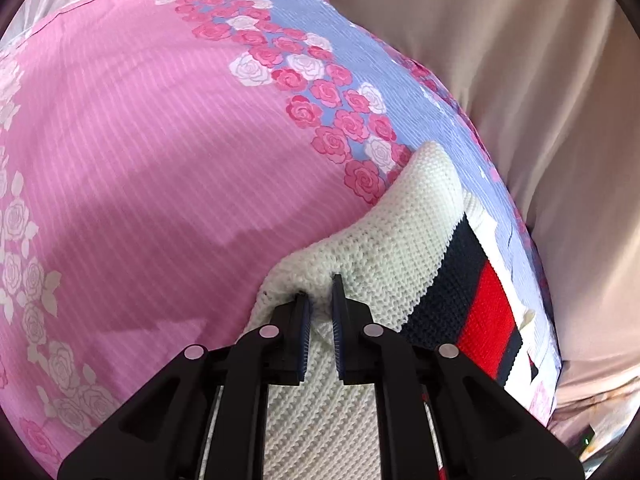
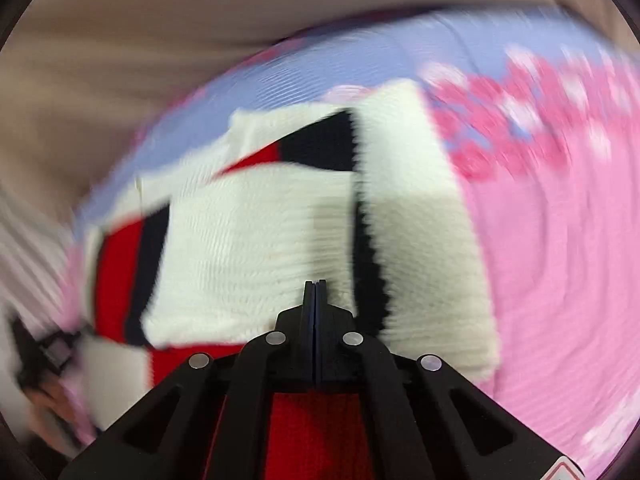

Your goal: Fold small clothes

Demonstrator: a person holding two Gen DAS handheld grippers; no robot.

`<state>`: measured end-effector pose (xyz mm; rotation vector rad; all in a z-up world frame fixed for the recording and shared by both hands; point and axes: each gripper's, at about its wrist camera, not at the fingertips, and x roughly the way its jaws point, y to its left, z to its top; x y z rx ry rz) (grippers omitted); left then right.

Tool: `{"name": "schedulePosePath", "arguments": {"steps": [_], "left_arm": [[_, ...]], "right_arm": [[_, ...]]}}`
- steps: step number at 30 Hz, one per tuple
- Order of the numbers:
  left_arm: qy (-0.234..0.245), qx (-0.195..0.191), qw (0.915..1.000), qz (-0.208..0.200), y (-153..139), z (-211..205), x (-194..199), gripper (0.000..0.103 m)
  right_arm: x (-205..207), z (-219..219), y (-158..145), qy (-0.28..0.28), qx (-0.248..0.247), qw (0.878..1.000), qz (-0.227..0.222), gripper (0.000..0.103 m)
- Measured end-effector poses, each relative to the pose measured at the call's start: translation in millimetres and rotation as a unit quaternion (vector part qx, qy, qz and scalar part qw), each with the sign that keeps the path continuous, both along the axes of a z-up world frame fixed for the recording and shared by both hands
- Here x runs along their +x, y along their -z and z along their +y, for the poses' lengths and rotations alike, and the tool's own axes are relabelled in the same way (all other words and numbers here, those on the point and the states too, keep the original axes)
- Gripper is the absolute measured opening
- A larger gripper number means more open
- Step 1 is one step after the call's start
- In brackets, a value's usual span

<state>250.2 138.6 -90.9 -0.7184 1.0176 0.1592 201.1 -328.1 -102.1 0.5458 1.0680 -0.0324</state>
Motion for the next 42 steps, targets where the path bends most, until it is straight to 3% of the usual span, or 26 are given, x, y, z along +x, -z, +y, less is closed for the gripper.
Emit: {"name": "schedulePosePath", "arguments": {"steps": [2,3,5,6,7,8,11,14,19,22,24,26,27,28,29,30,32,37,40,42], "left_arm": [[0.012,0.011,0.9999,0.002,-3,-4,-1,0.011],[0.025,0.008,0.9997,0.002,-6,-5,-2,0.012],[0.058,0.004,0.9983,-0.006,-17,-4,-16,0.021],[0.068,0.022,0.9974,-0.005,-23,-3,-28,0.039],[0.077,0.043,0.9961,-0.003,-27,0,-41,0.053],[0.088,0.065,0.994,0.002,-31,5,-61,0.055],[0.117,0.077,0.9891,0.045,-22,23,-119,0.06],[0.123,0.048,0.9871,0.09,-7,38,-177,0.061],[0.145,0.027,0.985,0.09,-5,33,-240,0.08],[0.147,0.029,0.9853,0.083,-4,22,-249,0.084],[0.141,0.012,0.9869,0.078,-4,17,-249,0.083],[0.13,0.007,0.9889,0.072,-4,12,-251,0.069],[0.133,0.002,0.9889,0.065,-4,8,-250,0.047],[0.136,-0.005,0.9884,0.067,-2,6,-248,0.017],[0.133,-0.024,0.9876,0.079,1,3,-247,0.013],[0.119,-0.036,0.9888,0.083,1,2,-249,0.012],[0.104,-0.046,0.9909,0.071,-13,-2,-259,0.012],[0.154,-0.016,0.9853,0.073,-47,-31,-294,0.011],[0.211,-0.001,0.9709,0.114,-46,-54,-331,0.011],[0.252,0.003,0.9546,0.158,-35,-66,-368,0.011]], "right_arm": [[-11,-6,-18,0.027,-0.049,0.998,-0.005,0.014],[-17,-7,-22,0.031,-0.063,0.998,-0.007,0.014],[-43,-18,-30,0.037,-0.046,0.998,-0.009,0.017],[-59,-25,-32,0.042,-0.03,0.999,-0.01,0.023],[-85,-28,-34,0.046,-0.015,0.999,-0.006,0.041],[-108,-32,-35,0.049,-0.006,0.999,-0.001,0.055],[-175,-28,-34,0.037,-0.002,0.999,0.029,0.057],[-239,-2,-22,0.013,-0.003,0.997,0.081,0.057],[-318,48,3,0.001,0.042,0.99,0.136,0.061],[-331,71,2,0.0,0.031,0.994,0.108,0.075],[-328,83,3,-0.004,0.02,0.995,0.095,0.076],[-318,90,6,-0.017,0.027,0.996,0.08,0.074],[-307,92,7,-0.023,0.025,0.997,0.075,0.071],[-301,92,8,-0.032,0.025,0.997,0.071,0.058],[-295,91,8,-0.041,0.018,0.997,0.069,0.042],[-290,88,9,-0.051,0.019,0.996,0.074,0.013],[-290,73,6,-0.049,0.053,0.995,0.068,0.012],[-314,37,-43,-0.048,0.042,0.998,0.005,0.01],[-340,20,-59,-0.07,0.021,0.997,0.012,0.01],[-362,12,-57,-0.091,0.004,0.995,0.04,0.01]]}}
